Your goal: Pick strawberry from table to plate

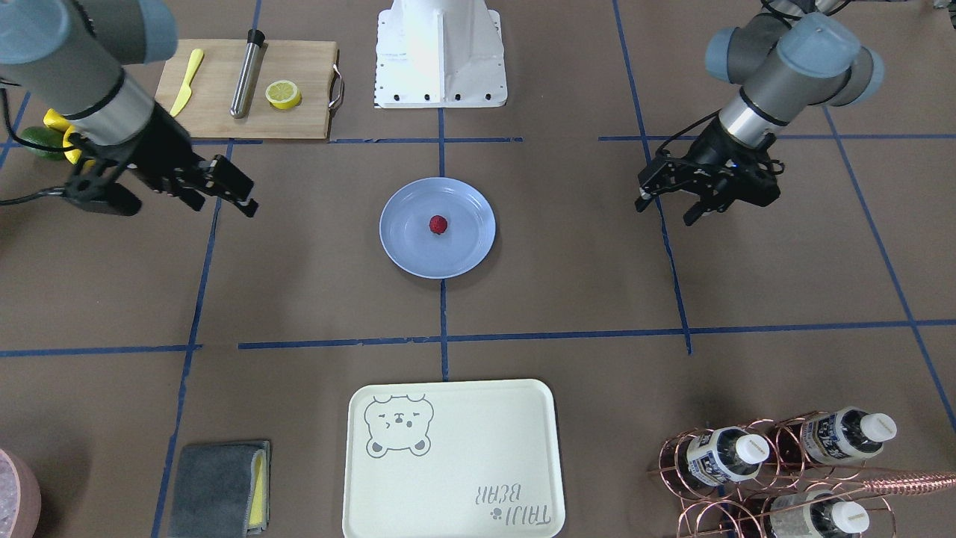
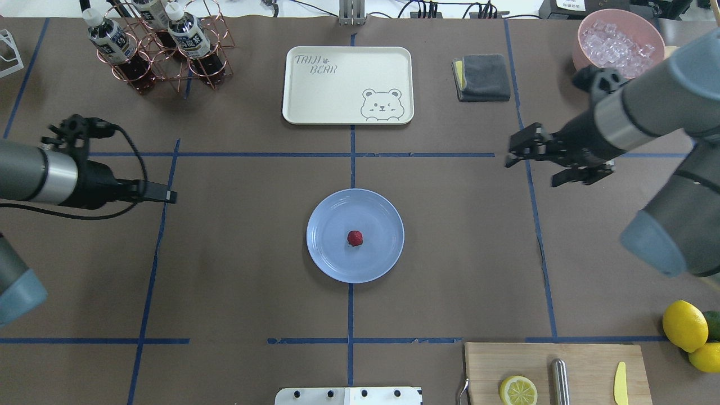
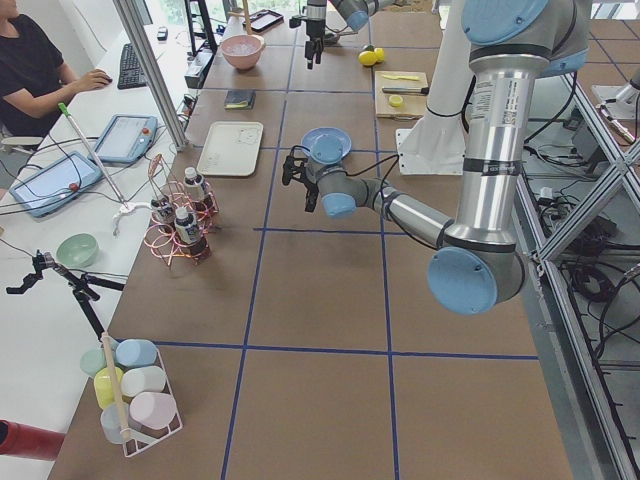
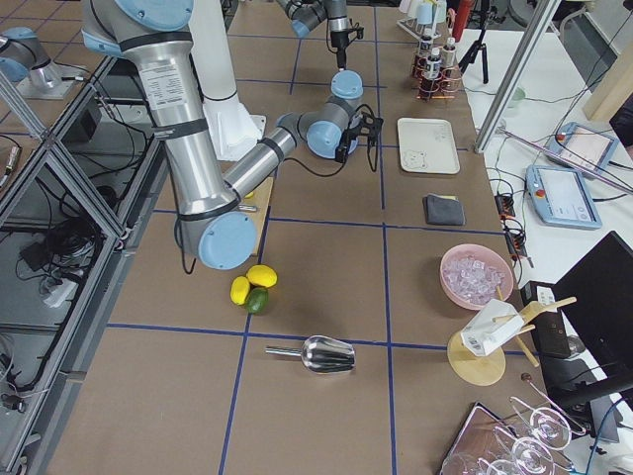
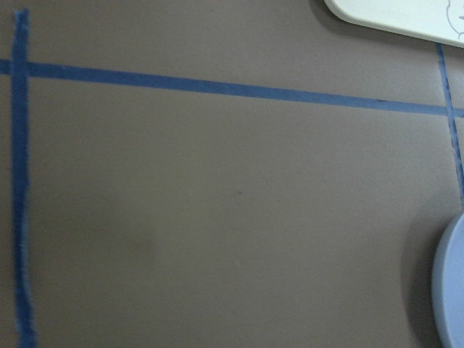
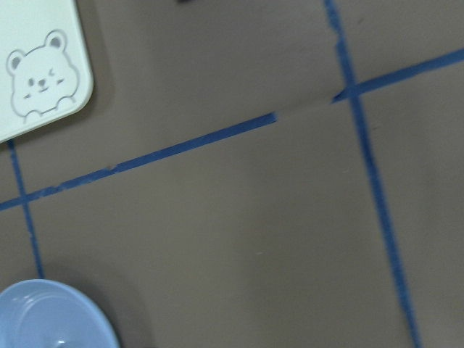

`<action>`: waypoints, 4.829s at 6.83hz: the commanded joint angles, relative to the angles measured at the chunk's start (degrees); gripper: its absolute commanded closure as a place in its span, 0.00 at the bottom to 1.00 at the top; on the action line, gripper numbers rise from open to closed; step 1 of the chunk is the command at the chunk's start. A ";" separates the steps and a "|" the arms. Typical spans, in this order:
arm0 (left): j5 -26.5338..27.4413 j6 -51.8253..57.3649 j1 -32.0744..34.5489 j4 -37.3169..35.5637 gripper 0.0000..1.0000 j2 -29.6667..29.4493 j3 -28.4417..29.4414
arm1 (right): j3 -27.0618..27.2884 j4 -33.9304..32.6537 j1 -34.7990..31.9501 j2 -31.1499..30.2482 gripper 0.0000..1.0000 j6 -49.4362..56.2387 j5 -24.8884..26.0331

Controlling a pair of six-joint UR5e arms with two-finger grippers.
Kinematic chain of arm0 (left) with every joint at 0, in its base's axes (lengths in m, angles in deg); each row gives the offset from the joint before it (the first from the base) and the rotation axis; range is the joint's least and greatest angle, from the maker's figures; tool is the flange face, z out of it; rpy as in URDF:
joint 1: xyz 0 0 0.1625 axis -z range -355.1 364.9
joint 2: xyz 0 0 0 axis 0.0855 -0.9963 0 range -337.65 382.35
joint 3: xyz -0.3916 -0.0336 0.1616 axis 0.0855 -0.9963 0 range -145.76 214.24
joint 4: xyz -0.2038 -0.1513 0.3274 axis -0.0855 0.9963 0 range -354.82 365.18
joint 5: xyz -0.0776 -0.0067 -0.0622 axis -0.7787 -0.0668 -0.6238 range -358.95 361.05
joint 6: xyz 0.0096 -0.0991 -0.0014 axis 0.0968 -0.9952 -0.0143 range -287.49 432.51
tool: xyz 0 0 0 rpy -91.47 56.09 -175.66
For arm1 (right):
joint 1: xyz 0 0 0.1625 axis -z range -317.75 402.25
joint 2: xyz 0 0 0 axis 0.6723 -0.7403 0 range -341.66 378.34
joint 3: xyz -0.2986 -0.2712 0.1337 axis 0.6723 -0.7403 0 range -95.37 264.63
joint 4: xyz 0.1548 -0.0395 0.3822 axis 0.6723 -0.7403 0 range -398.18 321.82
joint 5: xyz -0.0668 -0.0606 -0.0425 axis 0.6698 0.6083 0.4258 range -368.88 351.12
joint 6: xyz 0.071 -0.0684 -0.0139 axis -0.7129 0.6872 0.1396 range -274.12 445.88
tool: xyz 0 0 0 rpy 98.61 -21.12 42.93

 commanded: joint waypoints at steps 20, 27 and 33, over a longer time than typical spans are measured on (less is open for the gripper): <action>-17.05 69.91 42.62 -53.79 0.00 7.96 -2.41 | -10.69 -22.16 -32.74 -12.63 0.00 74.80 -7.06; -19.60 69.83 42.35 -50.89 0.00 7.00 -0.59 | -10.60 -21.98 -32.30 -10.88 0.00 75.32 -7.14; -18.63 69.74 42.62 -52.03 0.00 6.29 1.86 | -9.90 -22.42 -32.04 -10.78 0.00 75.41 -4.96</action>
